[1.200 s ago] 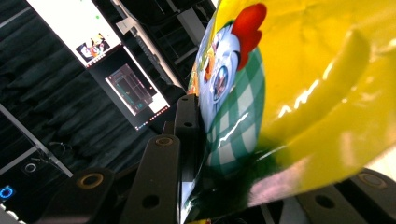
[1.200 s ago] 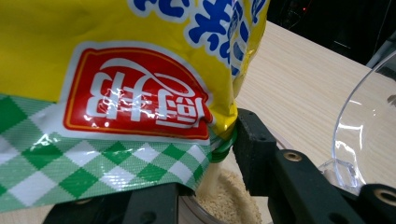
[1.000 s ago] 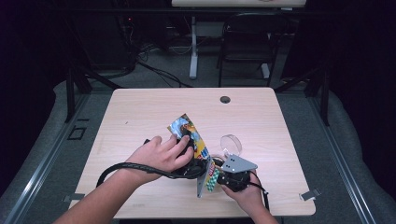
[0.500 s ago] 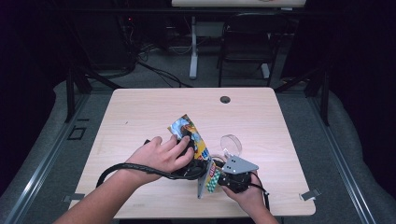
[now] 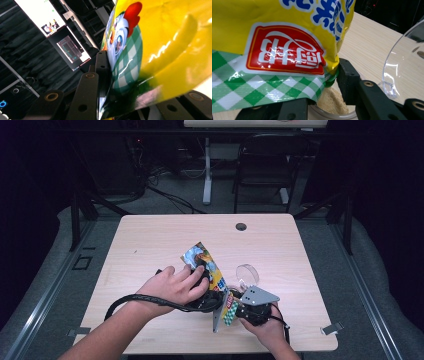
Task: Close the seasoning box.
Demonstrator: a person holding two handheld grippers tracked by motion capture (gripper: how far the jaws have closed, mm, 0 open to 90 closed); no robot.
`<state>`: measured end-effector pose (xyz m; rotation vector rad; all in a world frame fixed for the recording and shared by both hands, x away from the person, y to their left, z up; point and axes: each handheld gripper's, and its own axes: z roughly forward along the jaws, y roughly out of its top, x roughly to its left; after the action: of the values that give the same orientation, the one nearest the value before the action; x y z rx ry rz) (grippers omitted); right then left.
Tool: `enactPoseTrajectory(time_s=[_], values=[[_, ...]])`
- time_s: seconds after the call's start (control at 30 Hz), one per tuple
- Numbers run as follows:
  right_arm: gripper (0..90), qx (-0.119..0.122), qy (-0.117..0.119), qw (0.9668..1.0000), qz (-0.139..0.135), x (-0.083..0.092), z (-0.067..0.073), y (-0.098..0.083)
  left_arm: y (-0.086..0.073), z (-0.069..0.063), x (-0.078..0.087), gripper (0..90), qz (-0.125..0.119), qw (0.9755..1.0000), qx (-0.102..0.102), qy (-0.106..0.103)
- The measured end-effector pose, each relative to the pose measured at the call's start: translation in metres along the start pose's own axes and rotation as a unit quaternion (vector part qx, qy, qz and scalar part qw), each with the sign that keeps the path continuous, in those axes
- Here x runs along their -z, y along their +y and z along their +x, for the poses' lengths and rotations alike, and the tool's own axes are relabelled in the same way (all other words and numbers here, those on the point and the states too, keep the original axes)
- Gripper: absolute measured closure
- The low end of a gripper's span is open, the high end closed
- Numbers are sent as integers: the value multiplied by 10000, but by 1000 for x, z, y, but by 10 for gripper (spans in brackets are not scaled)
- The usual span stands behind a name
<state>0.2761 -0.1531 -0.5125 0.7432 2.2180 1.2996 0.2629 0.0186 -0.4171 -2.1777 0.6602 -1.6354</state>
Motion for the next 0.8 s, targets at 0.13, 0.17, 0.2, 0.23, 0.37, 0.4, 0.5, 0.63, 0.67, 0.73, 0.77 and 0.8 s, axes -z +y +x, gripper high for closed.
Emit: enactPoseTrajectory(time_s=[0.13,0.17,0.2,0.23,0.37,0.4,0.5,0.63,0.67,0.73,0.77,0.8], values=[[705,17,-16,10000,1,-1,-1,0,0,-1,-1,789,6,10000,12,-11],[705,10,-9,10000,-10,-2,-1,0,0,-1,-1,789,8,10000,18,-19],[705,19,-25,10000,-6,-2,-1,0,0,-1,-2,790,3,10000,25,-26],[705,19,-21,10000,-4,-2,-1,0,0,0,-2,790,3,10000,28,-30],[705,14,-14,10000,-4,-2,-1,1,0,1,-1,789,12,10000,10,-22],[705,16,-14,10000,-2,-2,-1,1,0,1,-1,790,15,10000,-1,-19],[705,29,-12,10000,3,-2,0,0,1,2,0,789,21,10000,-31,-7],[705,27,-2,10000,-8,-1,-1,0,2,2,0,789,8,10000,-19,-3],[705,27,-2,10000,-8,-1,-1,0,2,2,0,789,7,10000,-18,4],[705,23,-16,10000,-1,0,-1,0,2,3,0,789,16,10000,-34,3],[705,21,-12,10000,-1,0,-1,0,2,3,0,790,12,10000,-31,5],[705,14,-10,10000,-7,0,-1,0,2,3,1,790,12,10000,-26,-2]])
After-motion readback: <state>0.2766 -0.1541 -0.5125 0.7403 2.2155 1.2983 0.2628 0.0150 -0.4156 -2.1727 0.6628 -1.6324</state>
